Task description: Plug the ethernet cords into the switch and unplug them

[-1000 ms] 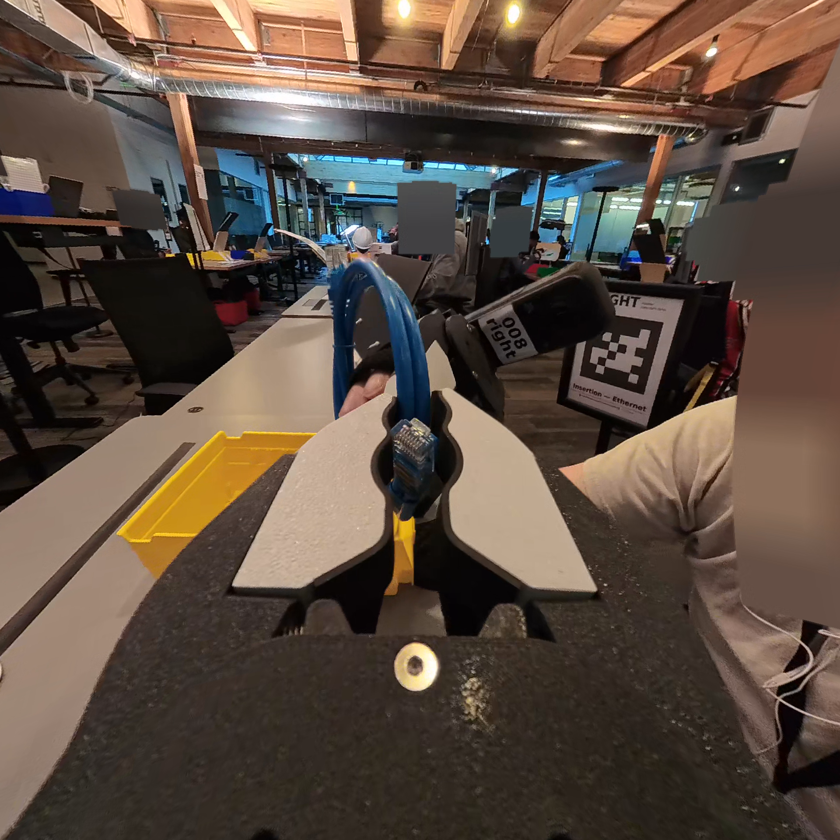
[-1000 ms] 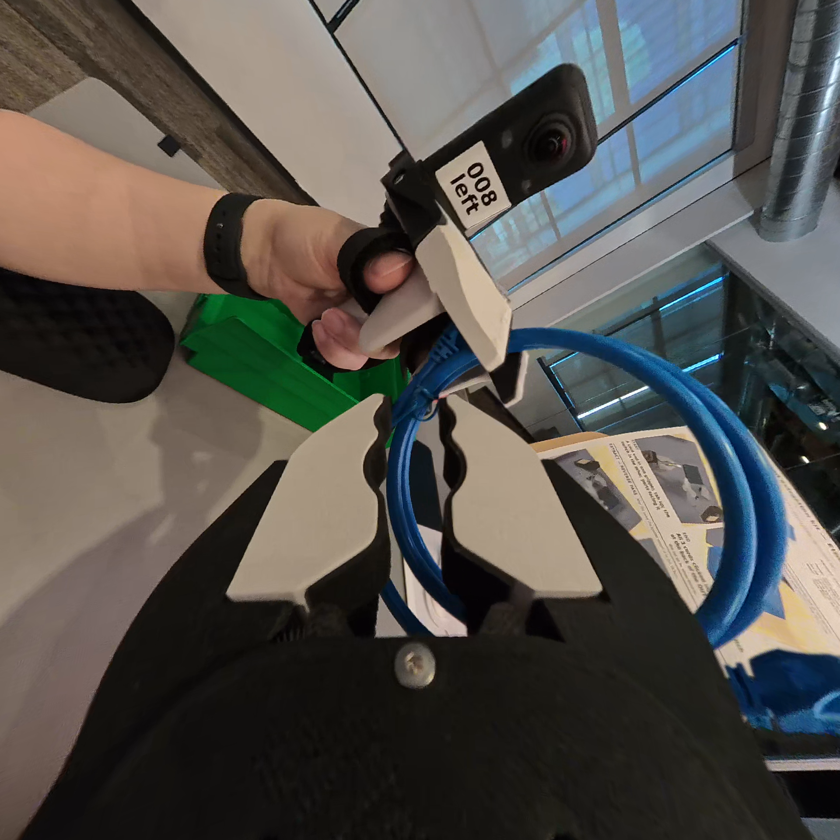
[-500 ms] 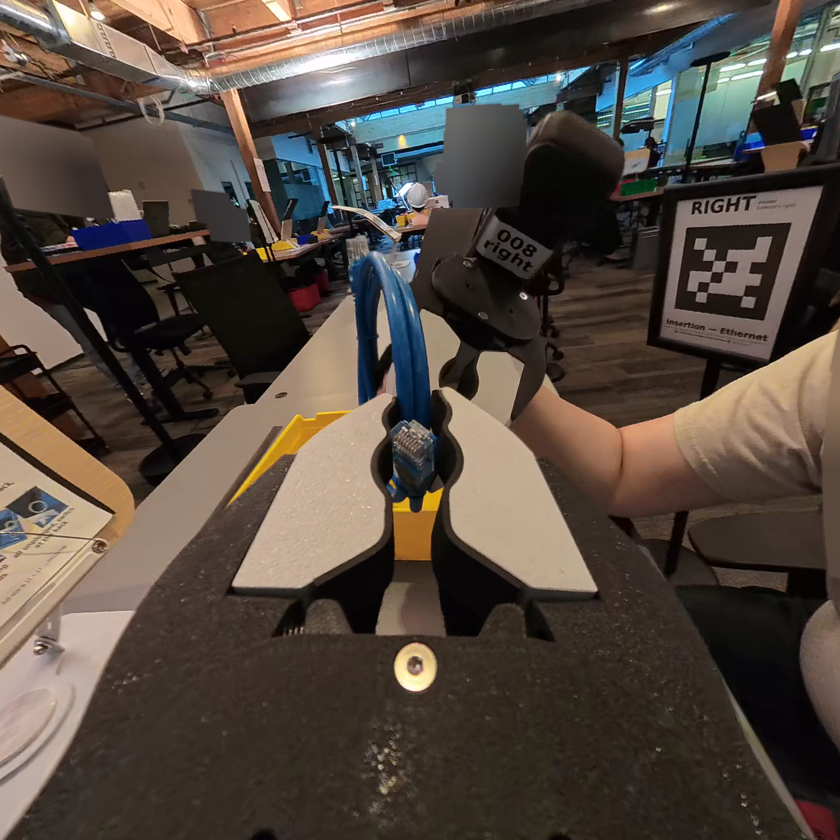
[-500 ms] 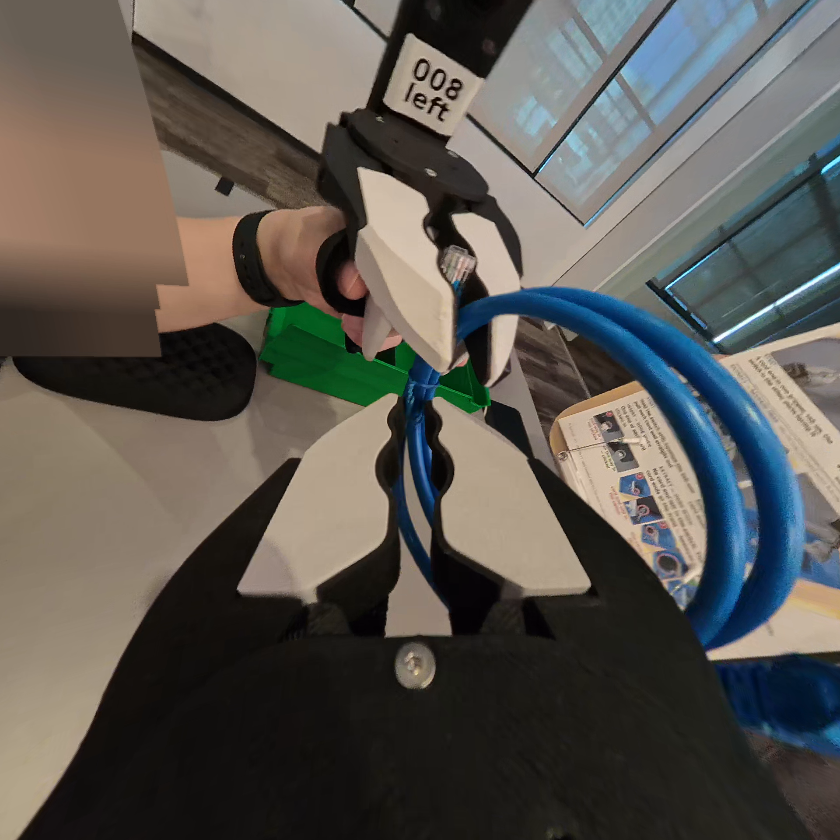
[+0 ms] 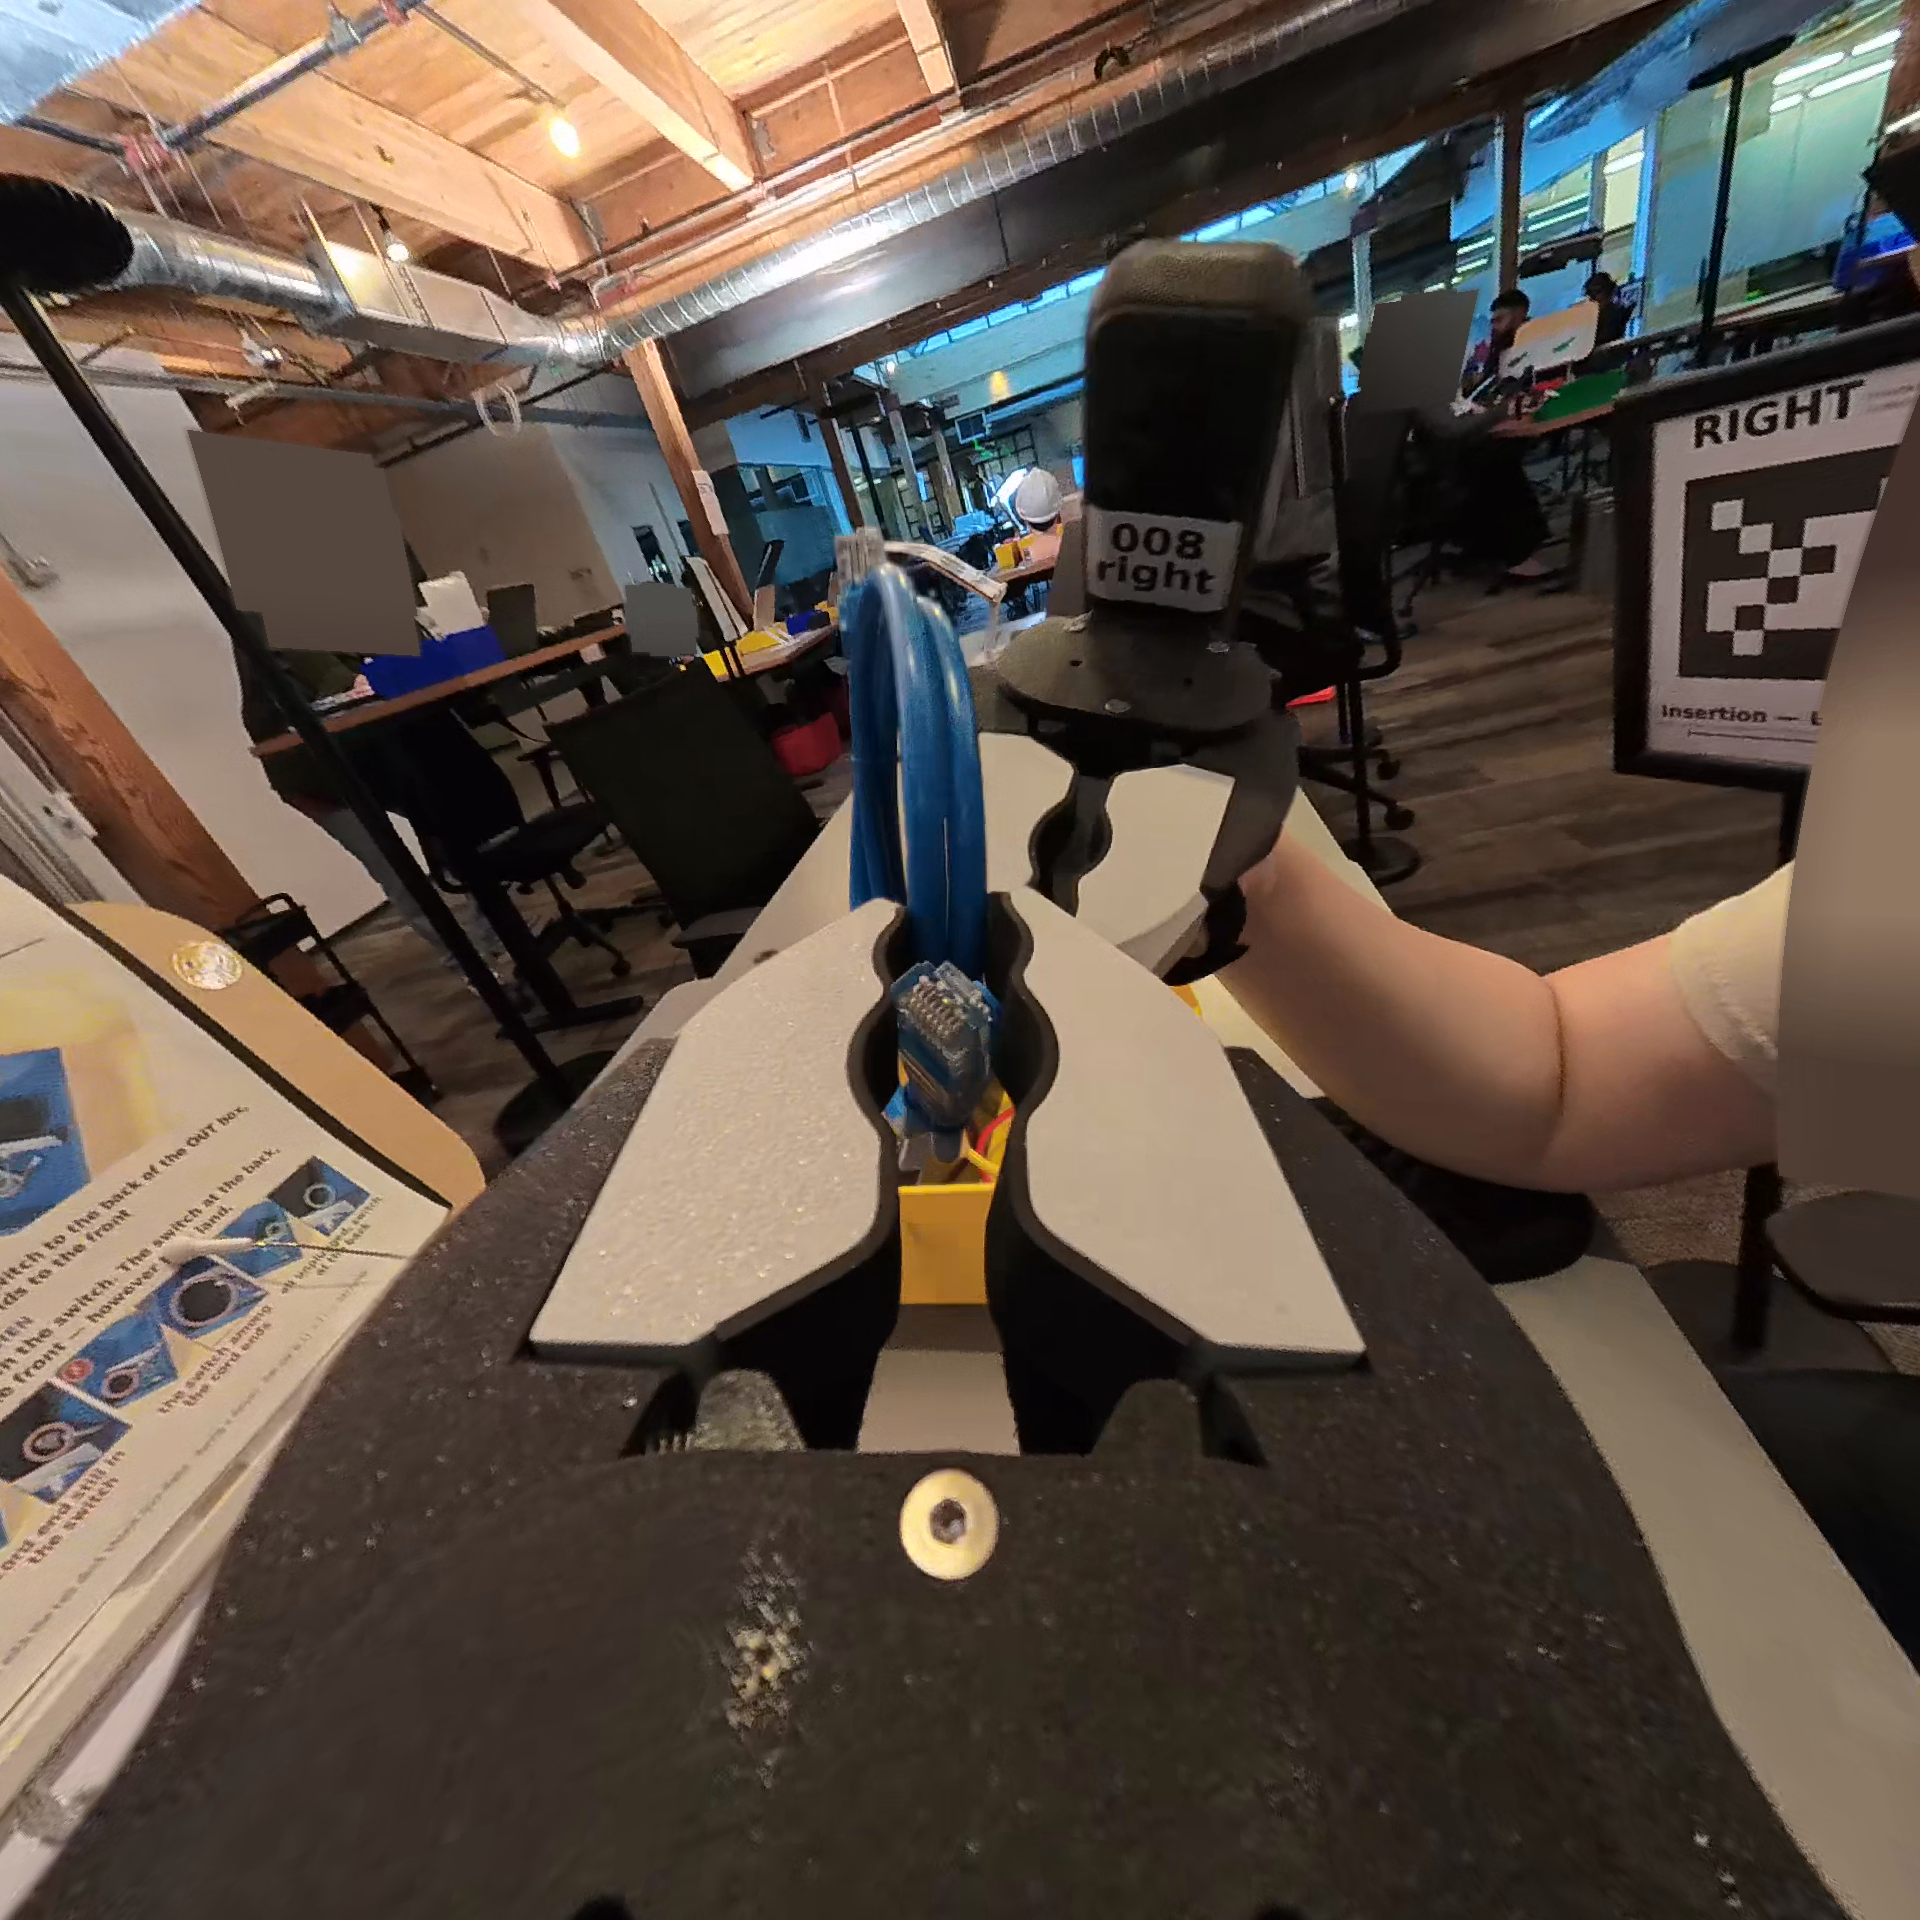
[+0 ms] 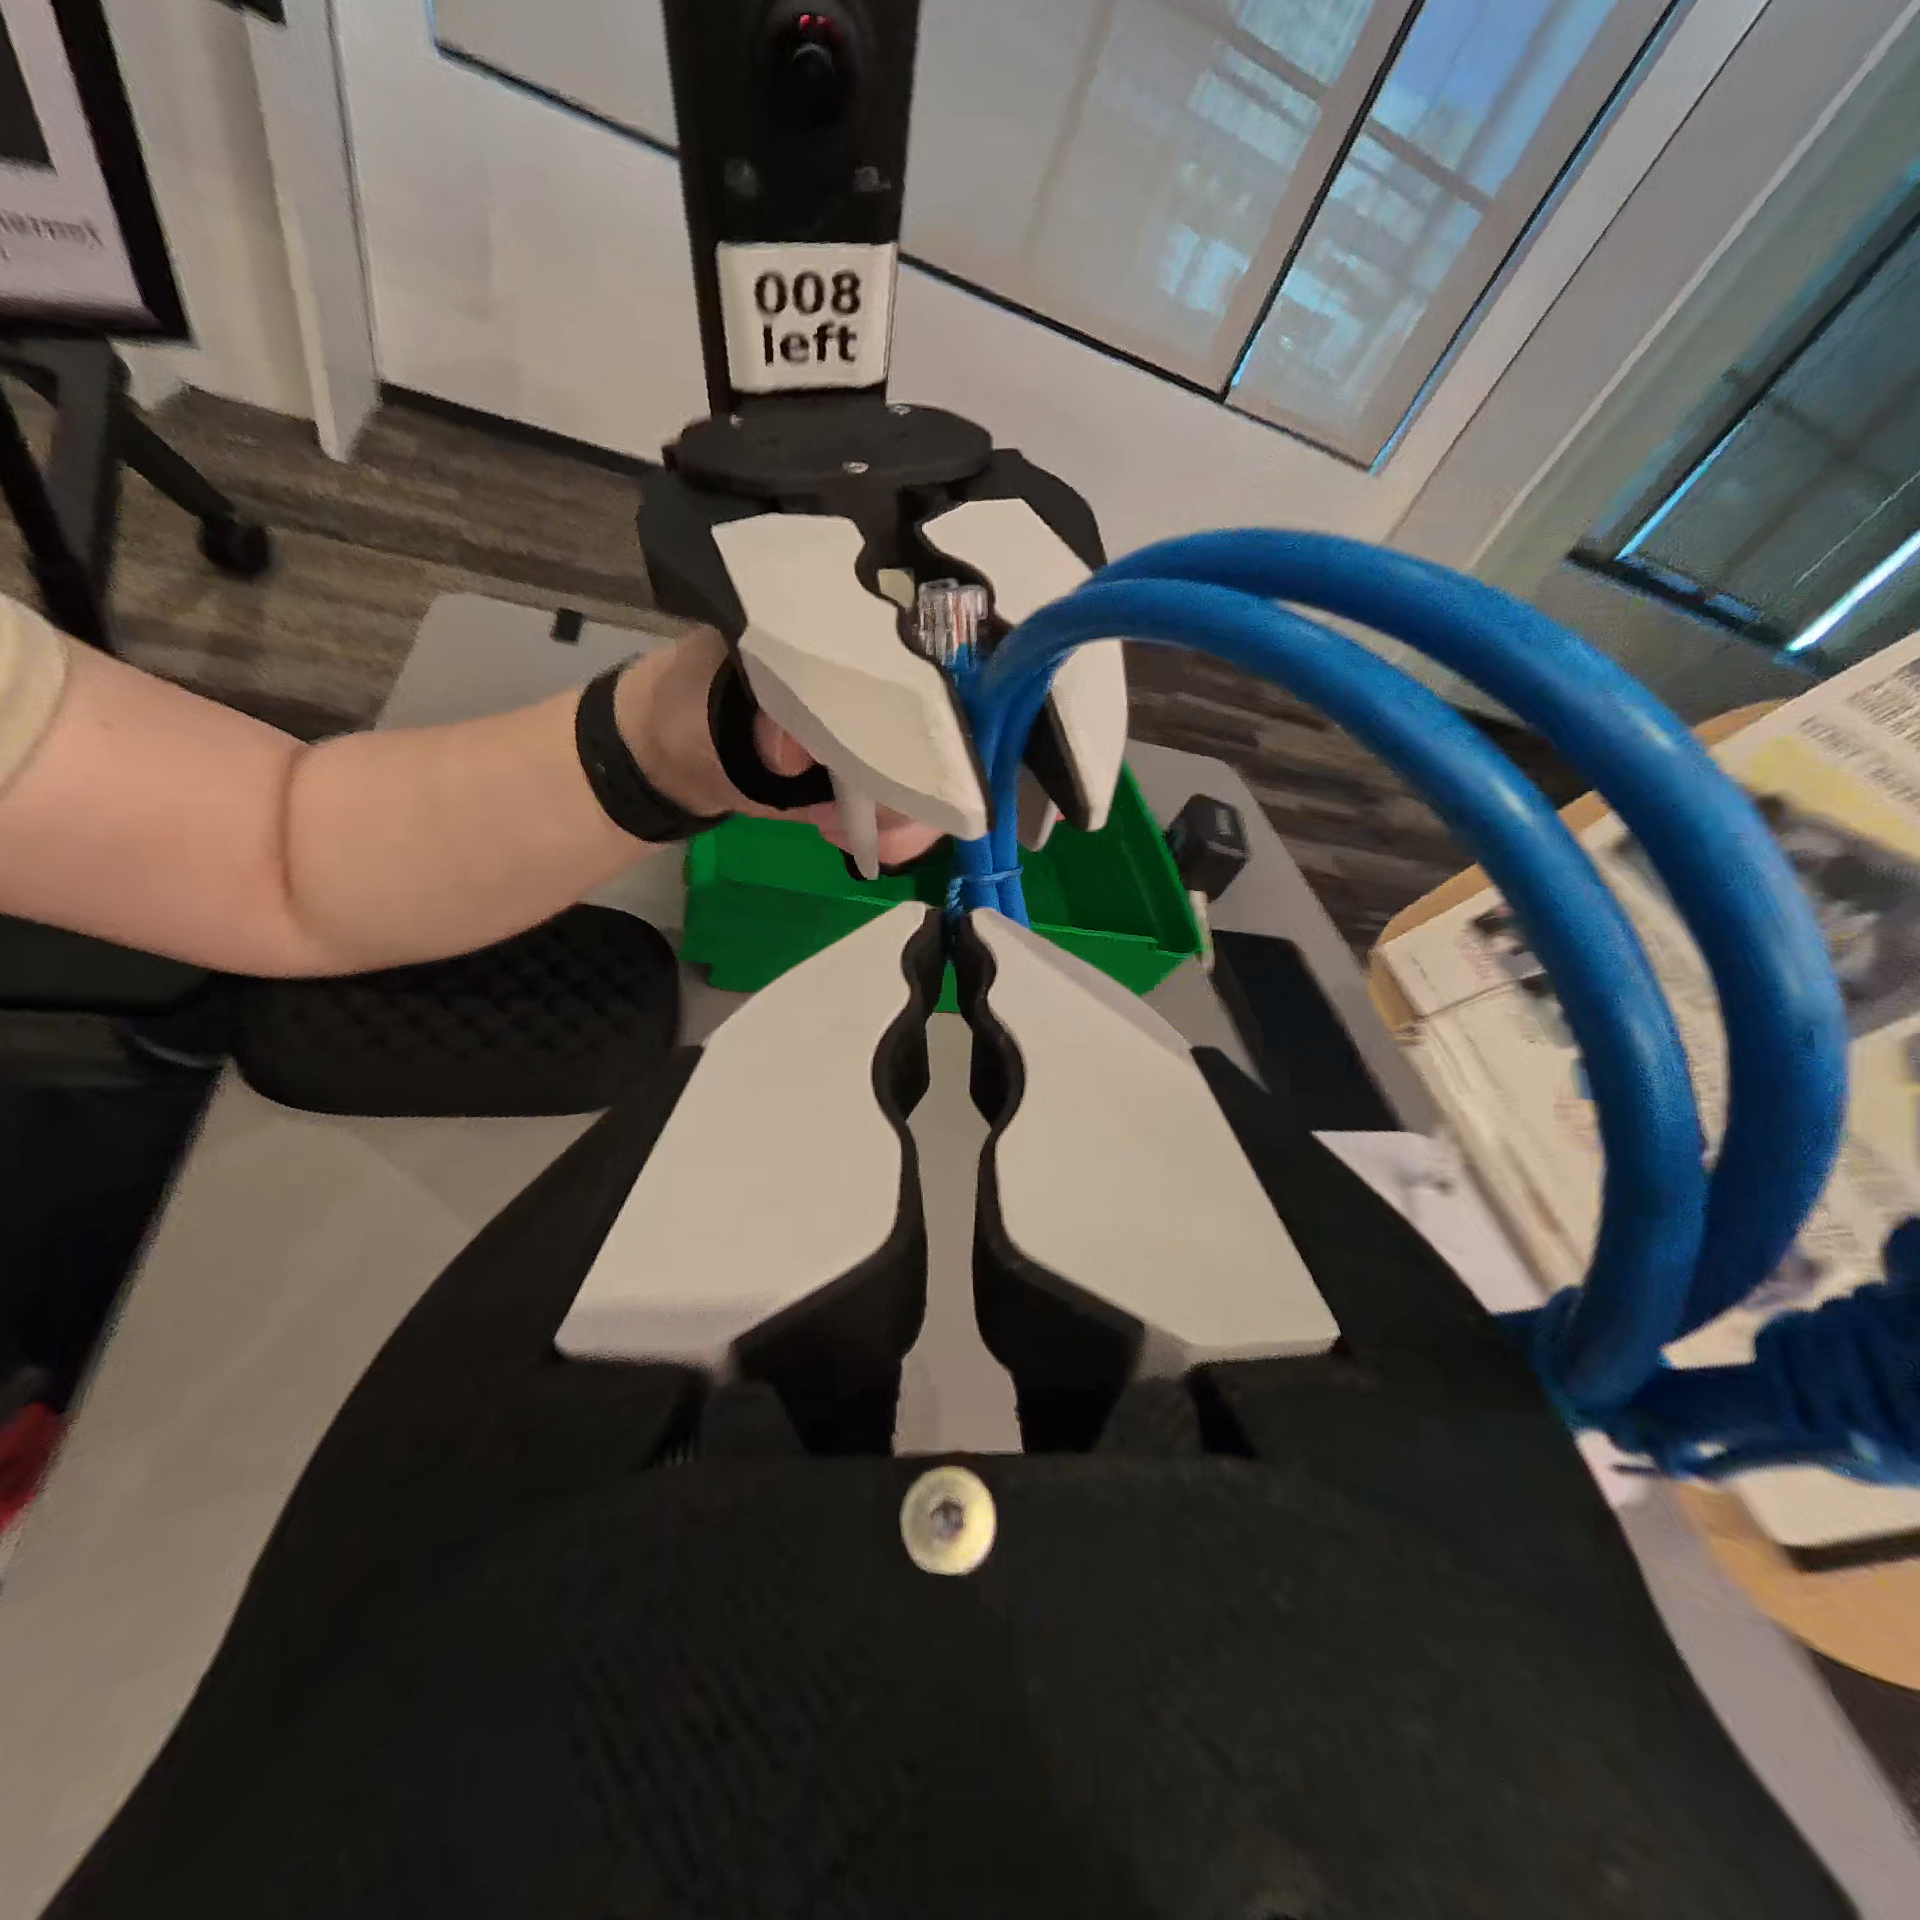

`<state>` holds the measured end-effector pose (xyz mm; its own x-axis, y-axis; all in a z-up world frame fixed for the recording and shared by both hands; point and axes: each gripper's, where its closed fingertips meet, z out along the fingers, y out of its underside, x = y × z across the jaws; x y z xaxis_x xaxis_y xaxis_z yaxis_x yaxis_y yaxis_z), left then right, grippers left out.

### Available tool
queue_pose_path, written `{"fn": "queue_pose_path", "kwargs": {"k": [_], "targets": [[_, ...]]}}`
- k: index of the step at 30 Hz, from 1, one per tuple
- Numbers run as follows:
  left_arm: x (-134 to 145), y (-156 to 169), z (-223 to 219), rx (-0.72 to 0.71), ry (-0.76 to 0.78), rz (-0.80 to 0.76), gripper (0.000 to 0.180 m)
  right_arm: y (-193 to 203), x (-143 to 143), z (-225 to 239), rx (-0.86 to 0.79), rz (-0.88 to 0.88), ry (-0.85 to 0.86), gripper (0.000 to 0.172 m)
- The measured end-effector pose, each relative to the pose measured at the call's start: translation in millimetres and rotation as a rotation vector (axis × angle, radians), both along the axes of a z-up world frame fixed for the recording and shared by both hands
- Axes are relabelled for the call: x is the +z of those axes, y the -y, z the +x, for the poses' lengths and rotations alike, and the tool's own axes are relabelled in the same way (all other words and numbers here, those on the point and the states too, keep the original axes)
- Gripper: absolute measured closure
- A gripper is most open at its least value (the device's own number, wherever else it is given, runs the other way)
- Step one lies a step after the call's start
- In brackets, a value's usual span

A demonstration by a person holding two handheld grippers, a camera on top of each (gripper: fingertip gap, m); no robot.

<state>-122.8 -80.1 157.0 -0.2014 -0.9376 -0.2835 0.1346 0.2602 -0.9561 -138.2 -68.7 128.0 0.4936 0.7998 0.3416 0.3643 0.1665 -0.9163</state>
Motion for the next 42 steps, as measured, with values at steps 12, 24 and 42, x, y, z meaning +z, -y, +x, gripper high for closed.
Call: {"fn": "queue_pose_path", "kwargs": {"k": [12, 24, 42], "targets": [[30.1, -13.4, -16.9, 0.123, 0.189, 0.003, 0.167, -10.3, 33.7, -4.6, 0.26, -0.525, -0.722, 0.165], [30.6, -27.6, -14.5, -0.003, 0.114, -0.429, 0.168, -4.9, 31.6, -2.1, -0.227, 0.766, 0.101, 0.141], [16.1, -20.1, 0.9, 0.003, 0.038, -0.382, 0.168, -15.4, 15.5, -1.3, -0.227, 0.651, 0.201, 0.168]]}}
